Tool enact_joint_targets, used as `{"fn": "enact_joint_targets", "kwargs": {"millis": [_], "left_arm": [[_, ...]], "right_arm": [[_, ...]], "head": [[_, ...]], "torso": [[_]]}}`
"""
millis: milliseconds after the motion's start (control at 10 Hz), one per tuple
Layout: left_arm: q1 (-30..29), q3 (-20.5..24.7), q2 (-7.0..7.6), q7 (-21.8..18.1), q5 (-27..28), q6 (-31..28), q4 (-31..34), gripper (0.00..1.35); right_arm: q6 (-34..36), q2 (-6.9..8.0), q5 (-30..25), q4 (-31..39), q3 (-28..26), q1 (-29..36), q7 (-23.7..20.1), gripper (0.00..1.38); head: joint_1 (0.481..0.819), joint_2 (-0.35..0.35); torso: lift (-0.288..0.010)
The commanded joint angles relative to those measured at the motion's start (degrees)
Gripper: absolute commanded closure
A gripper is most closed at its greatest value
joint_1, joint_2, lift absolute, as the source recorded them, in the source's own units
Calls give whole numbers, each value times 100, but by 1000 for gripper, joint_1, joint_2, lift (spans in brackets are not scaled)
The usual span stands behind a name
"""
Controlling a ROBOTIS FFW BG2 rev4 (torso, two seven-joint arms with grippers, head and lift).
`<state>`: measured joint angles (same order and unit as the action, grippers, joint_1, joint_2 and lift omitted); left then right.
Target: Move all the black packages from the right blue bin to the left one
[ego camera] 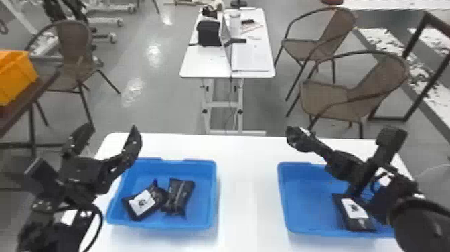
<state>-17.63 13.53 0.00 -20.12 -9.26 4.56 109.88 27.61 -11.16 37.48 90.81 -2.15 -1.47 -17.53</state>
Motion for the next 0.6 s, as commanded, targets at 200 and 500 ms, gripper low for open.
{"fn": "enact_joint_targets", "kwargs": {"millis": [200,500], "left_arm": [[190,-263,-15,0,196,141,-415,36],[409,-597,-15,8,214,141,-775,36]], "right_arm": [[228,360,884,-494,1006,-951,-620,1182],[377,554,989,-767,1498,-1567,-1095,1182]], "head": [[695,154],[683,232]], "torso": [[0],[0]]}}
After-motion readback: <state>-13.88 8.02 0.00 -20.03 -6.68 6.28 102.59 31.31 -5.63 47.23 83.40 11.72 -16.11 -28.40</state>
